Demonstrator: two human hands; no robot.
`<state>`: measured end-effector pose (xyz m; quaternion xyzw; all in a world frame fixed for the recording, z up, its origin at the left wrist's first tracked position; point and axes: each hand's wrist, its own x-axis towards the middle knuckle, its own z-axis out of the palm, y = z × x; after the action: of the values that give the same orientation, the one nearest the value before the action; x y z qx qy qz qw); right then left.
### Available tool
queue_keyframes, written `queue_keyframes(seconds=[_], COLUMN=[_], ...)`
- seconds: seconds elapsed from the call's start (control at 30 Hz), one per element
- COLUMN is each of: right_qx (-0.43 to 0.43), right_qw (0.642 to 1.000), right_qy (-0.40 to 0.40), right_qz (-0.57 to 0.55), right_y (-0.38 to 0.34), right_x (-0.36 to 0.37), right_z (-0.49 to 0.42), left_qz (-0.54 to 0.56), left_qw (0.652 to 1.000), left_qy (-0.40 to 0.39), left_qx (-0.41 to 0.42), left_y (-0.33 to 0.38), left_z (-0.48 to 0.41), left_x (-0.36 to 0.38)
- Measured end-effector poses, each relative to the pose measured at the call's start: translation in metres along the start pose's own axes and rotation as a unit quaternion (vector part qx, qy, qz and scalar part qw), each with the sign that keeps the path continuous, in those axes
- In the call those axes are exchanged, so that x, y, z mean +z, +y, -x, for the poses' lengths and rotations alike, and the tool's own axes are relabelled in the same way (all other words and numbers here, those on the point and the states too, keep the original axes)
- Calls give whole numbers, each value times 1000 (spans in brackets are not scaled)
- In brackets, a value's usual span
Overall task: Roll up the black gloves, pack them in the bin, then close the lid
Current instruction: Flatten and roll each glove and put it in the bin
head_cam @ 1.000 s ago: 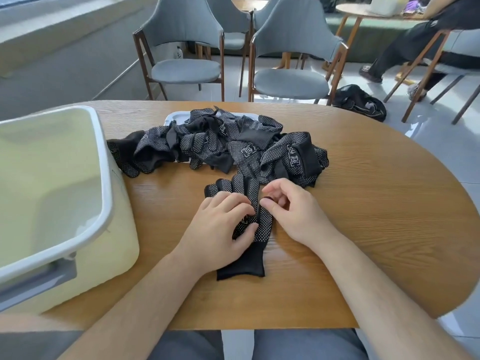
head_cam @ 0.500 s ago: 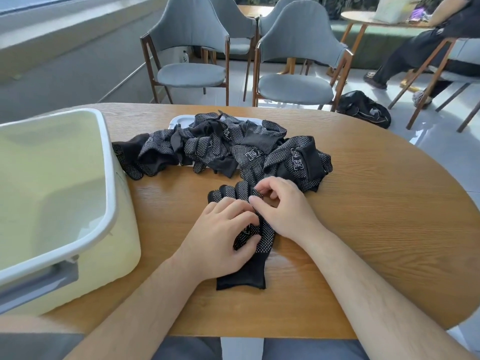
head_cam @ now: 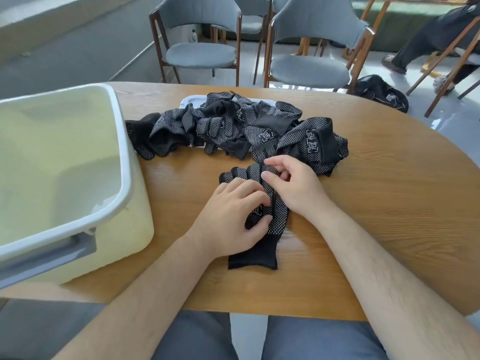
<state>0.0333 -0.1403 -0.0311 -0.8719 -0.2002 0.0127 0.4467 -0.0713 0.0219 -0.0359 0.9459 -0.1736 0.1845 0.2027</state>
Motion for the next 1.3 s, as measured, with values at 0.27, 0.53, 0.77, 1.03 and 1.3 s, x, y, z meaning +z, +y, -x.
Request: queue_keyframes(seconds=[0.27, 0.53, 0.77, 1.03, 1.3], right_qx=[-18, 16, 17, 13, 11], right_qw=[1000, 999, 999, 1000, 999], right_qy=[4, 19, 24, 25, -34], right_qz=[10, -25, -15, -14, 21], right_y=[-1, 0, -1, 2, -17], right_x=[1, -3, -2, -3, 6], right_z=[5, 3, 4, 5, -8], left_qz=[-12, 7, 10, 5, -2], left_qw=[1000, 1000, 1000, 1000, 1000], left_qy=[20, 8, 20, 12, 13], left_qx=[1, 3, 3, -3, -6], left_y=[0, 5, 5, 9, 10], left_z=[3, -2, 4, 18, 18], left_x=[3, 5, 2, -1, -1])
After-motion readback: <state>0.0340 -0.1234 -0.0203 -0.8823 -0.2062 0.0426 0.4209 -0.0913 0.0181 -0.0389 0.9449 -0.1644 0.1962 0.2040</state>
